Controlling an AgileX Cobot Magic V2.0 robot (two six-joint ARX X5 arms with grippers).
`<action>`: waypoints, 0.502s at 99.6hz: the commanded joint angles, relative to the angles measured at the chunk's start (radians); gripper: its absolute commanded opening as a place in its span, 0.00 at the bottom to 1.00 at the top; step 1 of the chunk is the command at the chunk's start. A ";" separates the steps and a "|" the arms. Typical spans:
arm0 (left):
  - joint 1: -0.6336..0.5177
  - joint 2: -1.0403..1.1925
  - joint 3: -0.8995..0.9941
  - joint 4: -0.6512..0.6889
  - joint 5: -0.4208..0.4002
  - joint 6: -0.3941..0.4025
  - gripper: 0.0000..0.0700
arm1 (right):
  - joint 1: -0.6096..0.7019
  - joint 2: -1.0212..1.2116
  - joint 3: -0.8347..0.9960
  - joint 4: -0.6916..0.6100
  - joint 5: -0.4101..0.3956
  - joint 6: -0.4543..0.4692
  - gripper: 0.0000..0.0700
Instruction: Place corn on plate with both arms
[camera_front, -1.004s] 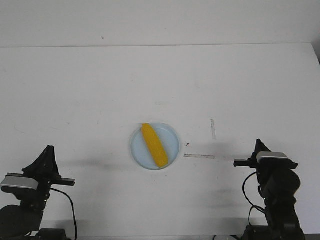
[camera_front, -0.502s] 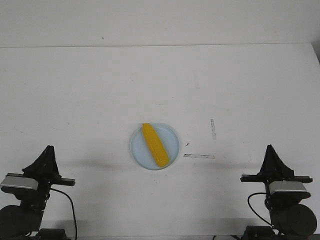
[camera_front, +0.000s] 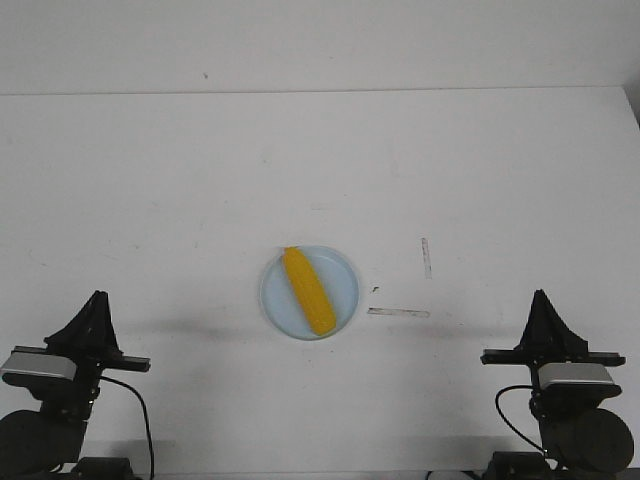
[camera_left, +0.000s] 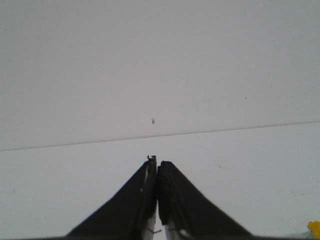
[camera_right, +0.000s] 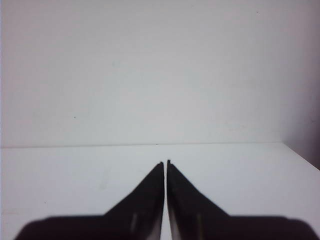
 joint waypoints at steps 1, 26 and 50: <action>0.001 -0.002 0.007 0.011 -0.002 0.013 0.00 | 0.002 -0.004 0.001 0.010 0.001 0.002 0.01; 0.001 -0.002 0.007 0.011 -0.002 0.013 0.00 | 0.002 -0.004 0.001 0.009 0.001 0.002 0.01; 0.001 -0.002 0.005 -0.040 -0.060 0.013 0.00 | 0.002 -0.004 0.001 0.009 0.001 0.002 0.01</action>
